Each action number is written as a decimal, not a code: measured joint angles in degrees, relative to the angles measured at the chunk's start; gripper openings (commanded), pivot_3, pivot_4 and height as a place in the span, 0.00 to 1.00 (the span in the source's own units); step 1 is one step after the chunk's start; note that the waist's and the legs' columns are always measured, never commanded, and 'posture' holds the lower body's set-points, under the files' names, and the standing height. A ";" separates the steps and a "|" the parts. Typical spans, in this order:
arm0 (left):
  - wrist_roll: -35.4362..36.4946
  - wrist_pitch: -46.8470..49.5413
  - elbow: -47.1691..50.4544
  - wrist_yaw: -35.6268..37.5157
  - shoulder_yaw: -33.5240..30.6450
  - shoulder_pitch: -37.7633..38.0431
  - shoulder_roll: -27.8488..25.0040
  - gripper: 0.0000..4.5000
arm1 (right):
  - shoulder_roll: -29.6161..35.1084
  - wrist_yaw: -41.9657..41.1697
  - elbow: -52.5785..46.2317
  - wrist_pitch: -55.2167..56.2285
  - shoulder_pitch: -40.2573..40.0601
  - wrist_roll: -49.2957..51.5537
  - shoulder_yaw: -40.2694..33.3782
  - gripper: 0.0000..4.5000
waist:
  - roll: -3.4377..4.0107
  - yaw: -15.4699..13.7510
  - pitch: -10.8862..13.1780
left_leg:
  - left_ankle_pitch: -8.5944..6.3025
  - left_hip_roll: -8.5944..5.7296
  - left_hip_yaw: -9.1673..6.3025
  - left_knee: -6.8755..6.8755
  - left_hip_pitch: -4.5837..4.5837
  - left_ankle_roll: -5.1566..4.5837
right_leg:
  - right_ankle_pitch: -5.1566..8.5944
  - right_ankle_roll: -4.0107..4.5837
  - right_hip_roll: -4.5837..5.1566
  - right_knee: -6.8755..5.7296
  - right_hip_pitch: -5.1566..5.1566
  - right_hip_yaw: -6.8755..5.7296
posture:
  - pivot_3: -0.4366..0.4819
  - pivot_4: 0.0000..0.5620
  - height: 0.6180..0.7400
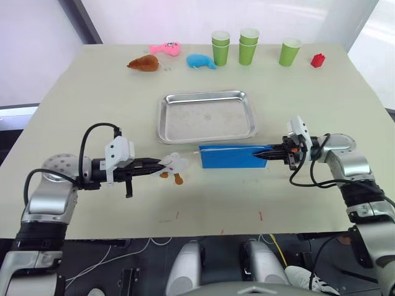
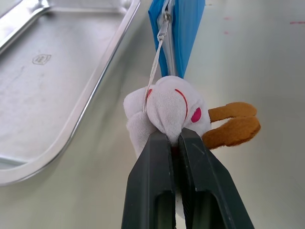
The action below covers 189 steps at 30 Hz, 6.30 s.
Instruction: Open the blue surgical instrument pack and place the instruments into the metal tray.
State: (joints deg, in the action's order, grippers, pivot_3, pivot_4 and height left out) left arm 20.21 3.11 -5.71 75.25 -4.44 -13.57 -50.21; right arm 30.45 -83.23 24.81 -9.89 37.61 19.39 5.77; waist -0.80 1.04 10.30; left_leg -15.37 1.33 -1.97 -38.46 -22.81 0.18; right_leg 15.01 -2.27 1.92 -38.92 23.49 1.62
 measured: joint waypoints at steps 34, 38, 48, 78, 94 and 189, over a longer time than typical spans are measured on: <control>-5.98 -6.59 -9.58 4.60 3.30 -5.49 -6.47 0.00 | -4.34 3.78 -8.03 1.06 -2.34 3.44 -0.41 0.00 | 0.01 1.33 0.01 | 0.00 0.03 0.01 0.02 -0.02 0.00 | 0.00 0.00 -0.05 0.01 0.03 0.00 | 0.48 0.27 1.00; -5.39 -4.48 -9.67 7.62 3.30 -5.46 -9.11 0.00 | -5.24 4.00 -7.88 2.55 -2.34 3.19 0.38 0.00 | 0.02 1.26 0.01 | 0.00 0.03 0.00 0.02 -0.04 0.00 | 0.00 0.00 -0.04 0.02 0.04 -0.01 | 0.48 0.27 1.00; -7.67 -3.45 -12.97 7.91 2.94 -5.74 -11.60 0.80 | -5.90 5.00 -7.11 3.80 -2.37 1.88 0.65 0.00 | 0.02 1.22 0.02 | 0.00 0.03 -0.01 0.02 -0.03 0.00 | 0.00 0.00 -0.05 0.00 0.04 -0.01 | 0.48 0.27 1.00; 1.22 5.10 -9.39 4.42 1.57 -15.81 4.39 0.99 | -5.82 2.89 -8.54 1.34 -4.47 1.45 0.79 0.00 | -0.02 1.22 0.01 | 0.00 0.00 -0.02 -0.04 -0.06 0.01 | 0.00 0.00 -0.02 -0.06 0.04 -0.01 | 0.48 0.27 1.00; -0.89 3.93 -11.01 4.52 5.27 -17.41 9.97 0.99 | -5.84 2.98 -9.98 0.25 -5.10 1.49 0.78 0.00 | -0.02 1.19 0.01 | 0.01 -0.01 -0.03 -0.04 -0.06 0.01 | 0.00 0.00 -0.02 -0.05 0.04 -0.01 | 0.48 0.27 1.00; -11.18 -3.53 -33.36 4.91 12.81 -27.17 19.12 0.00 | 11.58 4.26 -28.54 -18.60 -17.21 -0.55 12.88 0.01 | -0.17 -0.36 -0.30 | 0.00 -0.06 -0.11 -0.21 0.01 0.00 | 0.01 -0.03 0.01 0.01 -0.14 -0.09 | 0.48 0.27 1.00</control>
State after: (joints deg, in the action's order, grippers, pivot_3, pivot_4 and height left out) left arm 9.03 -0.42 -39.07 80.15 8.37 -40.74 -31.10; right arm 42.03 -78.97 -3.73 -28.49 20.40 18.84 18.65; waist -0.96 0.68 10.00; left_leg -15.37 1.27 -2.08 -38.67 -22.79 0.17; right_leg 15.02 -2.30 1.93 -38.91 23.35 1.53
